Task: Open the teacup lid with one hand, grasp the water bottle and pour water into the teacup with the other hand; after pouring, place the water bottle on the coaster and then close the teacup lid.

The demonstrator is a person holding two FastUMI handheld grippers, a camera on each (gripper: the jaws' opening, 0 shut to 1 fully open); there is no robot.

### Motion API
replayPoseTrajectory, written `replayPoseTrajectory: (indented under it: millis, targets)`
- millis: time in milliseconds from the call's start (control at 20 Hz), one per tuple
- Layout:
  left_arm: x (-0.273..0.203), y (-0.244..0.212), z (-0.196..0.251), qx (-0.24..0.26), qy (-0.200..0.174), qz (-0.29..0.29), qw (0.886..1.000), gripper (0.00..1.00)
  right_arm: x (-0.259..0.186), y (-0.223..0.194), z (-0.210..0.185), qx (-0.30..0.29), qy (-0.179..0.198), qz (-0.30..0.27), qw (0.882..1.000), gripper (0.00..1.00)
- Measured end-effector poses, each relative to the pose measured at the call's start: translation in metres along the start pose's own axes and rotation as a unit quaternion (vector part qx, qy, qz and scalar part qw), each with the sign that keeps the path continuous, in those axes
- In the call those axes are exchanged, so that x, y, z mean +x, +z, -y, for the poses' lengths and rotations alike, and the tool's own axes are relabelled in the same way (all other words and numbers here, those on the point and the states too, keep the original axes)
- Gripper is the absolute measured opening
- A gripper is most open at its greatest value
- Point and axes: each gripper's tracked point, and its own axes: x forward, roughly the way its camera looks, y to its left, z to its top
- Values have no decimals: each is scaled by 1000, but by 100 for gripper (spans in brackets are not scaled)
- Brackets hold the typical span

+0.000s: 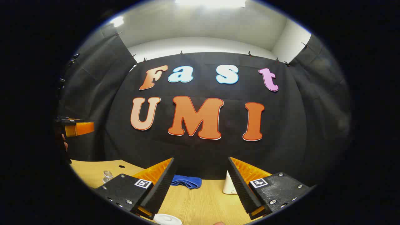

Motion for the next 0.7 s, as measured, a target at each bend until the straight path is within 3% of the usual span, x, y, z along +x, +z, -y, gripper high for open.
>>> replayPoseTrajectory:
  millis: [500, 700]
  targets:
    - [1, -1, 1, 13, 2, -14, 1000, 98, 5, -3, 1, 11, 14, -9, 1000, 98]
    - [-2, -1, 4, -1, -4, -13, 1000, 98, 3, -8, -12, 28, 39, -19, 999, 98]
